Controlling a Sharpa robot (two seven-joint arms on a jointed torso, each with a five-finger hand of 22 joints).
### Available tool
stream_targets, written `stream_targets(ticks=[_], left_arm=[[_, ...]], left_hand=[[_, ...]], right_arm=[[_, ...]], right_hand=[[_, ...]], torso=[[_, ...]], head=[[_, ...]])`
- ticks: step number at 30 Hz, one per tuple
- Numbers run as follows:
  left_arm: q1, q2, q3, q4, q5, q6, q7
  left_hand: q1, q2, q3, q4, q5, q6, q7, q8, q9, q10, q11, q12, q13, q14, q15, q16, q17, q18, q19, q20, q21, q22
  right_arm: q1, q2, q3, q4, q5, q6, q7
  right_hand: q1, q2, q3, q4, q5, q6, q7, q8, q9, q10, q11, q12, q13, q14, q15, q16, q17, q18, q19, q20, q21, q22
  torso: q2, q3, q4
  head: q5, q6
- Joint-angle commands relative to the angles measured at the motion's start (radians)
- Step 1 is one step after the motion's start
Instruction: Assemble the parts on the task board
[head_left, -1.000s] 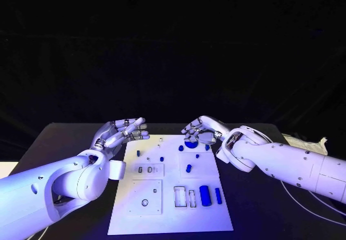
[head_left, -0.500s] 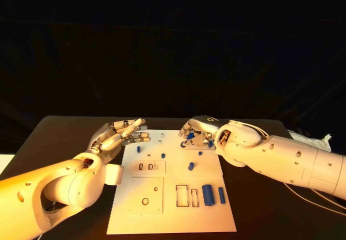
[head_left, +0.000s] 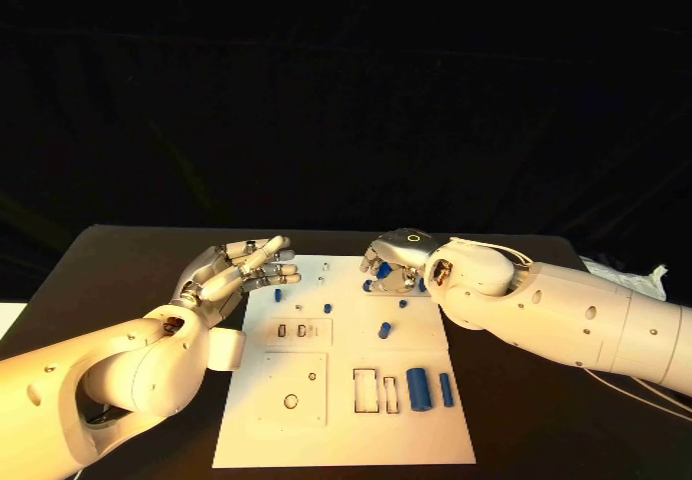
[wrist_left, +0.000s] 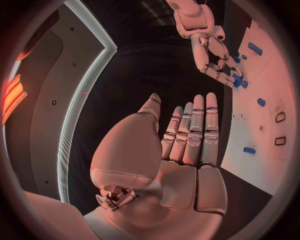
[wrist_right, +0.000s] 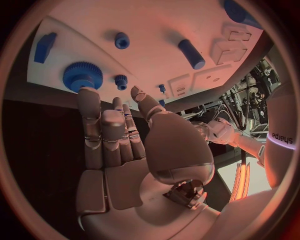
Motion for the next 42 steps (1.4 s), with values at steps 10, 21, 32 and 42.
stream_targets(ticks=[10,21,32,42], left_arm=[[0.003,-0.006,0.001,0.012,0.008,0.016,-0.005],[0.005,-0.006,0.003,0.016,0.012,0.004,-0.015],[0.005,-0.007,0.004,0.016,0.016,0.002,-0.023],[0.006,-0.006,0.004,0.009,0.021,-0.001,-0.031]], left_hand=[[-0.003,0.010,0.001,-0.007,-0.003,0.009,0.001,-0.008,-0.002,0.001,0.002,-0.007,-0.001,-0.004,0.007,-0.005,0.001,0.010,0.005,0.003,-0.004,-0.001],[0.000,0.016,0.003,-0.011,-0.002,0.008,0.003,-0.012,-0.002,-0.001,0.004,-0.013,-0.001,-0.003,0.008,-0.010,0.003,0.010,0.006,0.003,-0.007,-0.004],[0.003,0.018,0.003,-0.015,-0.002,0.008,0.005,-0.015,-0.002,-0.001,0.005,-0.016,-0.001,-0.002,0.008,-0.013,0.005,0.010,0.006,0.004,-0.008,-0.005],[0.006,0.019,0.003,-0.019,-0.002,0.006,0.007,-0.018,-0.002,-0.002,0.006,-0.020,-0.001,-0.002,0.009,-0.016,0.006,0.010,0.007,0.004,-0.009,-0.006]], right_arm=[[0.002,0.015,0.001,-0.023,-0.065,0.059,-0.037],[0.002,0.033,0.000,-0.054,-0.046,0.078,-0.015],[0.002,0.037,0.000,-0.048,-0.030,0.079,-0.005],[0.002,0.032,0.000,-0.039,-0.027,0.068,-0.004]], right_hand=[[0.004,0.002,0.027,0.006,-0.012,0.001,-0.011,-0.003,0.001,-0.015,0.002,-0.004,0.000,0.024,0.001,0.034,0.029,-0.011,-0.006,0.005,0.035,0.034],[0.004,0.008,0.057,0.016,-0.022,0.007,-0.010,-0.002,0.002,-0.012,0.003,-0.003,0.000,0.025,0.001,0.075,0.073,-0.017,-0.005,0.008,0.077,0.085],[-0.003,0.011,0.087,0.035,-0.027,0.025,-0.011,0.001,0.004,0.006,-0.001,-0.002,0.000,0.030,0.001,0.123,0.124,-0.023,0.004,0.008,0.126,0.145],[-0.007,0.005,0.096,0.043,-0.032,0.030,-0.010,0.000,0.004,0.012,-0.001,-0.002,0.000,0.030,0.000,0.134,0.134,-0.025,0.004,0.007,0.138,0.158]], torso=[[0.016,-0.0007,0.0025],[0.026,-0.0024,0.0079],[0.032,-0.0039,0.0079],[0.038,-0.0061,0.0118]], head=[[-0.002,0.012],[-0.007,0.018],[-0.006,0.015],[-0.011,0.013]])
